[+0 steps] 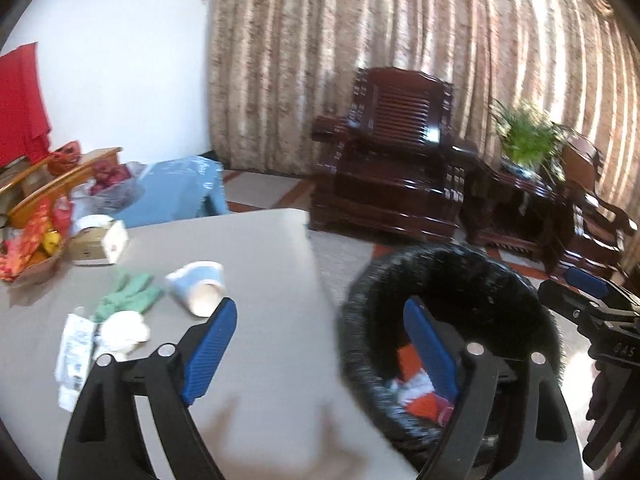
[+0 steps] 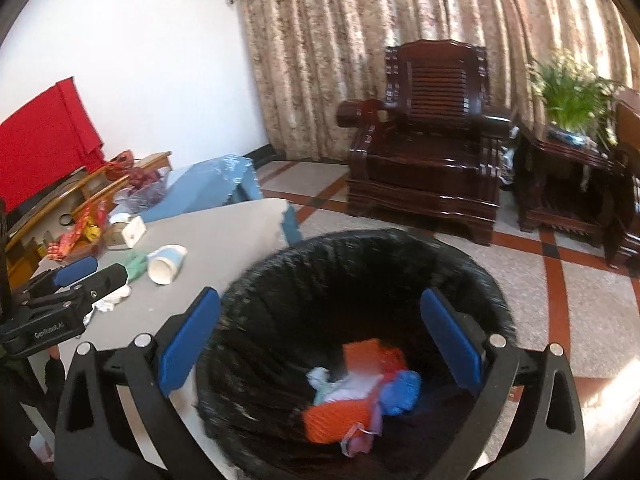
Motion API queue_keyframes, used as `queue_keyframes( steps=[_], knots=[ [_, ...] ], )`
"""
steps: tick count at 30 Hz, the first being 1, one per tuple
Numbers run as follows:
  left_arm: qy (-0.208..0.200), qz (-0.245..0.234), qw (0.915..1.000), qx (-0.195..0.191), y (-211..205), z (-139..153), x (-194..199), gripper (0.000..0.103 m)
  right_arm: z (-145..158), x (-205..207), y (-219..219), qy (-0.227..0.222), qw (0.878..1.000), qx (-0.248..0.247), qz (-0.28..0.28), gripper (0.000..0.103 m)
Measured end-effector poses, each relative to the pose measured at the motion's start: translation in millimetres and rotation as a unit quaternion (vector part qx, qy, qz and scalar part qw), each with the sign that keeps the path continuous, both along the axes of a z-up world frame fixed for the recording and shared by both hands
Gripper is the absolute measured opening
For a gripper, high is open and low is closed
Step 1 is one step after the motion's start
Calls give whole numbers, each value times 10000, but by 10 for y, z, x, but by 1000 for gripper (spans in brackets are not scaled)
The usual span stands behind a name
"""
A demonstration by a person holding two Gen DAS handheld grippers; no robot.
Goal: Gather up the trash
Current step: 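Move both tools back over the table toward the tube and tissue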
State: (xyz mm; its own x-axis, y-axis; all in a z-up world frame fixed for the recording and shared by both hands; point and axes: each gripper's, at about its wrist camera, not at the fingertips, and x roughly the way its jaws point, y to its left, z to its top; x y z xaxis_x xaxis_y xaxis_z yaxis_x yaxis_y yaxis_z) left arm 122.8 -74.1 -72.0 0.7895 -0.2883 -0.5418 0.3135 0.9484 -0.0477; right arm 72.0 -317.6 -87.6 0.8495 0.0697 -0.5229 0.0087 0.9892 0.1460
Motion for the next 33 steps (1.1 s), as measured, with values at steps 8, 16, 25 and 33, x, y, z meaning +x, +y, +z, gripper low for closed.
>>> queue_keyframes(
  steps=[8,16,25,33],
  knots=[
    [-118,648,9978,-7,648,25,24,84,128,292,664,-122,9982,-76,574,98],
    [-125,1357,9906,155,1353,-93,25,84,61,585,1350,-101,9932,-81,1156,98],
    [145,2006,9791,292,2080,-397,127,84,-189,925,2038,27,9873,-210,1576,98],
    [517,2276,9717,347,2462,-729,275,84,-452,1160,2351,250,9854,-353,1646,98]
  ],
)
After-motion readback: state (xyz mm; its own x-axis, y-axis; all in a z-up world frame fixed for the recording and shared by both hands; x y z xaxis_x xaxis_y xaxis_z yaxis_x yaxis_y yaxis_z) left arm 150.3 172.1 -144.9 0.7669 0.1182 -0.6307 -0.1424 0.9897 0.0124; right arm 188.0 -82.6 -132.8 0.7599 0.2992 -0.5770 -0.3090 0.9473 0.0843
